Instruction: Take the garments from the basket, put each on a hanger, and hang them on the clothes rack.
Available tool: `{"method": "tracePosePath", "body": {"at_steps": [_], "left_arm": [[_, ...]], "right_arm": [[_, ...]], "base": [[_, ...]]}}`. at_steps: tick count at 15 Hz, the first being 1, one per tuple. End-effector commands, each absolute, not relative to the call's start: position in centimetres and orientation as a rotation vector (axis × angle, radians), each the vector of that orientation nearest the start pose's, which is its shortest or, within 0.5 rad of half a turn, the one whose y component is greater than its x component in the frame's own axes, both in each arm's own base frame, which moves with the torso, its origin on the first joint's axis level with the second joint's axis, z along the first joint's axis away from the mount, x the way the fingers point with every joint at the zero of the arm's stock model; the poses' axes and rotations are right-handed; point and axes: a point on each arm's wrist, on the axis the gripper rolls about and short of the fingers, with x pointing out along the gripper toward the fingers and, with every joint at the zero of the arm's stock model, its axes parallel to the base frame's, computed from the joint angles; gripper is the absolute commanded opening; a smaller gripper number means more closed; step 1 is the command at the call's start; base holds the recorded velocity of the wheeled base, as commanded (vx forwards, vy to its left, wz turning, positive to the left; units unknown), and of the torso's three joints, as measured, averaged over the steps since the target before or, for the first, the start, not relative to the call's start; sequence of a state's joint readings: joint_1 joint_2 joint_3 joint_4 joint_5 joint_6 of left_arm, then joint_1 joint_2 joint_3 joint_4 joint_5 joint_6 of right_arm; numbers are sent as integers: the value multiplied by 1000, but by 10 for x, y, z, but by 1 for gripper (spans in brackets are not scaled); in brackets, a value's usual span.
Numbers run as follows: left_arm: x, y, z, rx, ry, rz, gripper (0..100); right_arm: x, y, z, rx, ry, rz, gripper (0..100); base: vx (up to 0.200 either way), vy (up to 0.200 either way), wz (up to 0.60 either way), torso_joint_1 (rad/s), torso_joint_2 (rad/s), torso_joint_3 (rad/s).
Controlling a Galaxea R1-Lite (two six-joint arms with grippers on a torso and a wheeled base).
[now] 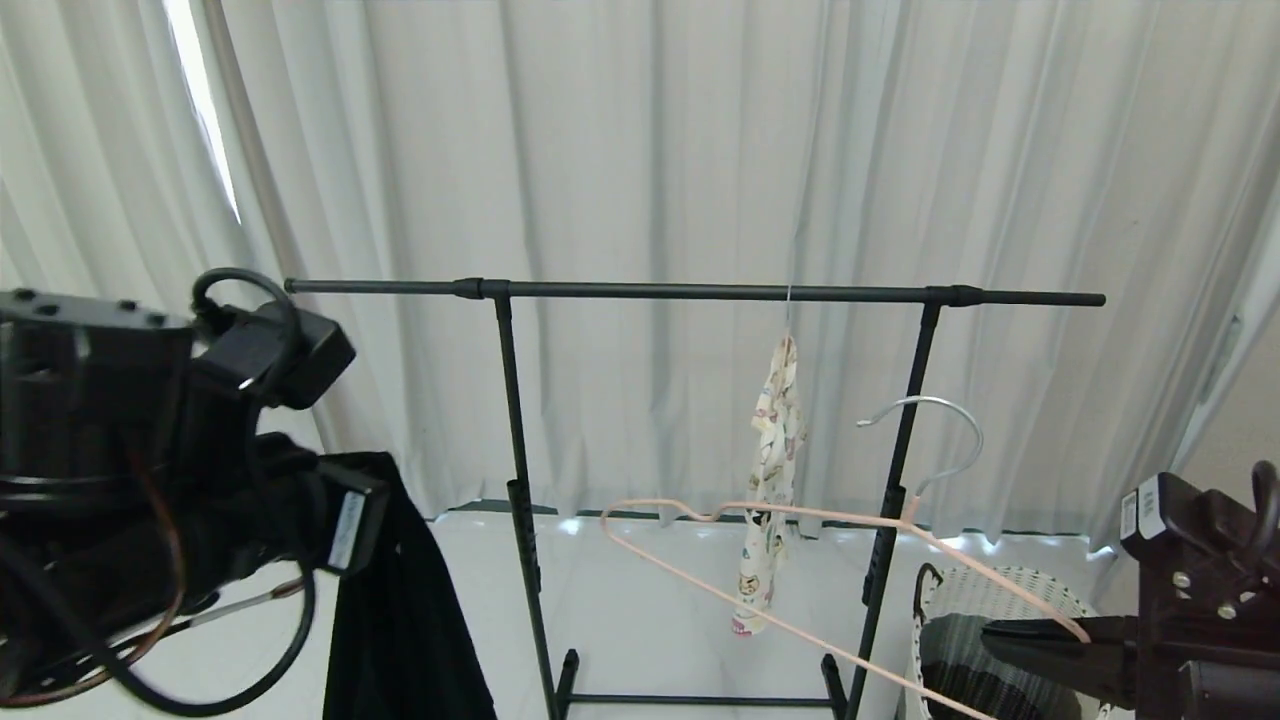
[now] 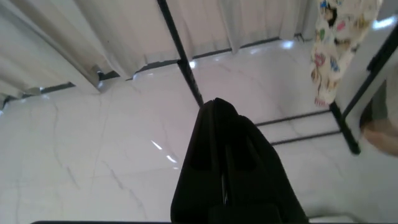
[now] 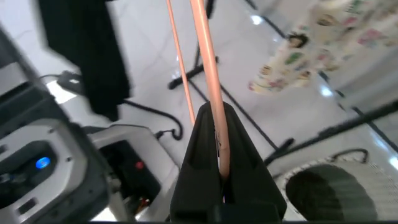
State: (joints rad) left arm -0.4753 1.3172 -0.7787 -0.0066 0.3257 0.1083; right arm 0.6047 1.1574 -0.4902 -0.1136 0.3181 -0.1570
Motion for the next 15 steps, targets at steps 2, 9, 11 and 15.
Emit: {"method": "tracePosePath", "body": {"at_steps": [2, 9, 11, 15], "left_arm": [[239, -138, 202, 262, 529, -109, 0], [247, -154, 207, 217, 505, -115, 0], [248, -153, 207, 229, 497, -65, 0], [247, -153, 208, 227, 490, -54, 0]], "right_arm": [[116, 111, 169, -207, 533, 1044, 0], [141, 140, 167, -112, 511, 1030, 0], [147, 142, 166, -100, 501, 971, 0], [150, 141, 169, -75, 499, 949, 0]], "base": [[0, 0, 0, 0, 0, 0], [0, 0, 0, 0, 0, 0], [0, 0, 0, 0, 0, 0], [0, 0, 0, 0, 0, 0]]}}
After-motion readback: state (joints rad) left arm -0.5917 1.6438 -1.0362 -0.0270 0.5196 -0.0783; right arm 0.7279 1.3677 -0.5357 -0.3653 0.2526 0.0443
